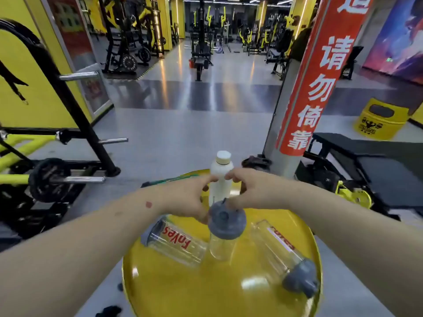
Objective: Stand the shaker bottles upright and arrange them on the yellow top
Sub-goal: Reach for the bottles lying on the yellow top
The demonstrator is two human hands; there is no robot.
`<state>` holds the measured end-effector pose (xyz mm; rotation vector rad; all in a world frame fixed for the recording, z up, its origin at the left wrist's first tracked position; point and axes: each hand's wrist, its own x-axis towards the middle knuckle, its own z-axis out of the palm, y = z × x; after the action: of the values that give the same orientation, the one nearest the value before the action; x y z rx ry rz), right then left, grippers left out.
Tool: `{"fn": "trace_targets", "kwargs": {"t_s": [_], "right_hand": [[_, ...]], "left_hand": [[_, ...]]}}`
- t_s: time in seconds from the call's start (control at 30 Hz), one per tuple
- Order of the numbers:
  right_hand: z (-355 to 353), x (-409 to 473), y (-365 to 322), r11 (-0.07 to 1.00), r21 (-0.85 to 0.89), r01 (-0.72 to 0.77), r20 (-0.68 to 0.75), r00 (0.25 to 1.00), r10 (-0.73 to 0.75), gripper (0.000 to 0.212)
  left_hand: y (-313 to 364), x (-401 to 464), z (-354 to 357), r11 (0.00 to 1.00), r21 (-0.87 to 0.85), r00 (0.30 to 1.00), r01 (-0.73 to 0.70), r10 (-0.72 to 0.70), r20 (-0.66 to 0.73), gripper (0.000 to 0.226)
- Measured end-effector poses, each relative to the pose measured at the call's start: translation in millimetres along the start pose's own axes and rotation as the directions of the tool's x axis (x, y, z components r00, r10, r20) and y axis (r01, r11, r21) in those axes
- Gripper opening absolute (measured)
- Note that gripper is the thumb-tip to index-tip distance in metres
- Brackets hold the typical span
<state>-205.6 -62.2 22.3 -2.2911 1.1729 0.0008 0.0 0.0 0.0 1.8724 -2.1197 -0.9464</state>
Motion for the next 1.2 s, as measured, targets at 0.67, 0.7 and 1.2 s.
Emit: {"fn": "trace_targets", "kwargs": {"t_s": [0.67,0.7,1.2], "right_hand": [[38.0,7.4,24.5,0.995,-0.018,0.102,0.165,0.981,-0.098,0.077],[39.6,8.0,25.3,0.994,-0.021,0.105,0.153,0.983,-0.1,0.076],[-1.6,3.5,-1.5,0.96,-0.258,0.11,0.18,0.982,-0.064,0.084]], "left_hand": [[-14.9,14.7,59.7,0.997,-0.029,0.994,0.074,-0.076,-0.073,0.087],[-14.3,14.2,61.2,0.997,-0.028,0.993,0.079,-0.081,-0.085,0.087],[-68.6,-22.0,35.7,0.962,-0.016,0.93,0.272,-0.267,-0.253,0.1]]}}
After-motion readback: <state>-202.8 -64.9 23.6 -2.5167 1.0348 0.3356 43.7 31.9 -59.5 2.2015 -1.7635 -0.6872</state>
